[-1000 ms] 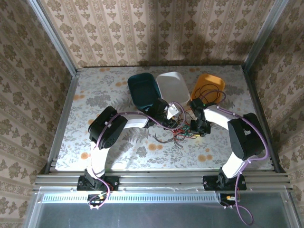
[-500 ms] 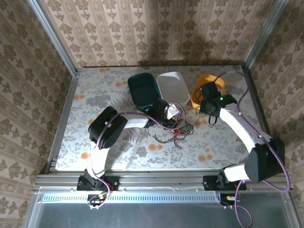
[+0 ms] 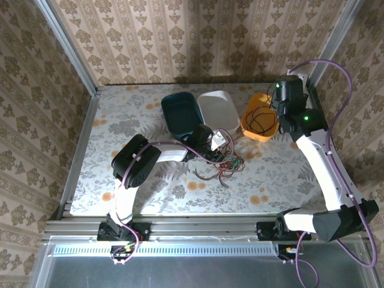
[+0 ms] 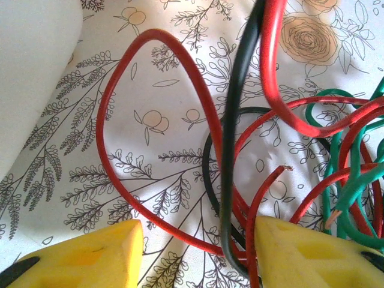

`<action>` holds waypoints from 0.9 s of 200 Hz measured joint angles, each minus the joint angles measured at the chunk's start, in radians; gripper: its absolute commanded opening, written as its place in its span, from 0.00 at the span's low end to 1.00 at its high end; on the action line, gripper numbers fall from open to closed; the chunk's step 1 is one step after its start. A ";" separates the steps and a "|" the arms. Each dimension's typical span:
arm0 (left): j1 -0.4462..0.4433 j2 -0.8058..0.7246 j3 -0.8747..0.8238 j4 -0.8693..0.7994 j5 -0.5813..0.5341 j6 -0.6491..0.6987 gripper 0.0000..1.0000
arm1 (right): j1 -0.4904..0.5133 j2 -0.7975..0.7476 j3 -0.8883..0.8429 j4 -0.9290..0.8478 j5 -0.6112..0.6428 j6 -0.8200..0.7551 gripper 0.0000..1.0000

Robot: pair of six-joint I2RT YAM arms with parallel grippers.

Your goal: Untangle the cables

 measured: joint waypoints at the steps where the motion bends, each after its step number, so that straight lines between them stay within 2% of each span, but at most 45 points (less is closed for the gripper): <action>1: 0.000 0.000 0.000 0.000 0.000 0.000 0.53 | -0.001 0.000 0.002 0.001 0.000 0.000 0.00; 70: 0.000 0.000 -0.014 0.012 -0.007 0.000 0.55 | -0.068 0.039 0.169 0.119 -0.058 -0.030 0.00; 180: 0.000 0.000 -0.023 0.028 -0.012 0.000 0.57 | -0.097 0.298 0.531 0.175 -0.158 -0.103 0.00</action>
